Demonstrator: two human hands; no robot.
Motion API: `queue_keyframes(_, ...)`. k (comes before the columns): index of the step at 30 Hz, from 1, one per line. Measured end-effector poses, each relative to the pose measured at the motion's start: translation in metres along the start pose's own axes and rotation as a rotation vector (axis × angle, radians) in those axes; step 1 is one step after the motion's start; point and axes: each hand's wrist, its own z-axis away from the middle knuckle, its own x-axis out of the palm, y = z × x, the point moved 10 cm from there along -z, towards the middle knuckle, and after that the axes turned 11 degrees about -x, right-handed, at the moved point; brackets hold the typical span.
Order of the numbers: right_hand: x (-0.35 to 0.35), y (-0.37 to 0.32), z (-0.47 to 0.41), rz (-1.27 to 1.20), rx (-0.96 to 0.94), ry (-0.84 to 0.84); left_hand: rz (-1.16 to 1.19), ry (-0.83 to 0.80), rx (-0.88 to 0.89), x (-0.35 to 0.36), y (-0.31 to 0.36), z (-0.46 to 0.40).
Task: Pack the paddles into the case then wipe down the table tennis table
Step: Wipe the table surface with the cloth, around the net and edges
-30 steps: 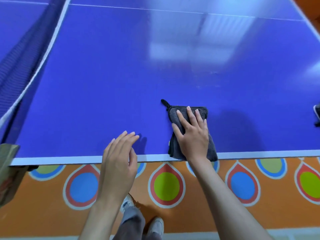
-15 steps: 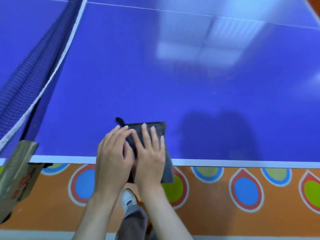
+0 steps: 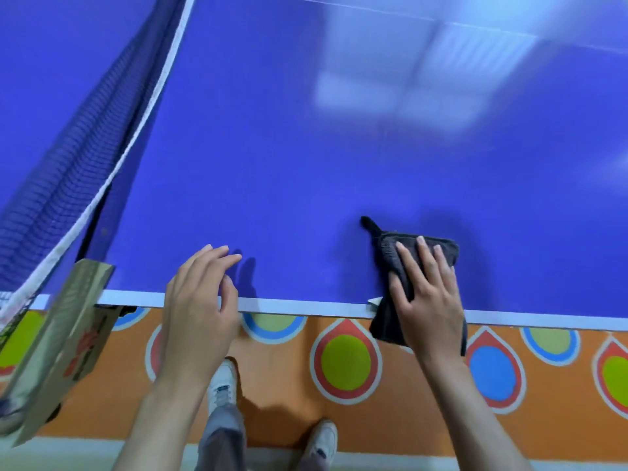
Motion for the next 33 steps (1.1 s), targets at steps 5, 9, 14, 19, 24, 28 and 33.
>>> queue_keyframes(5,-0.004,0.022,-0.004,0.07,0.189,0.014,0.051,-0.018,-0.006,-0.019,-0.023,-0.023)
queue_keyframes(9,0.01,-0.029,-0.015,0.08,0.161,-0.001,0.096,0.013,0.005,-0.052,-0.034,-0.048)
queue_keyframes(14,0.051,-0.148,-0.042,0.164,0.042,-0.027,0.15,0.02,-0.134,-0.087,-0.067,-0.083)
queue_keyframes(19,0.088,-0.27,-0.058,0.114,-0.053,-0.051,0.168,0.063,-0.256,-0.12,-0.098,-0.101)
queue_keyframes(24,0.12,-0.381,-0.064,0.071,-0.174,-0.08,0.204,0.074,-0.311,-0.137,-0.117,-0.113)
queue_keyframes(28,0.132,-0.412,-0.067,0.029,-0.19,-0.078,0.201,0.033,-0.374,-0.135,-0.128,-0.117)
queue_keyframes(33,0.129,-0.397,-0.069,-0.024,-0.288,-0.125,0.18,-0.009,-0.322,-0.121,-0.117,-0.118)
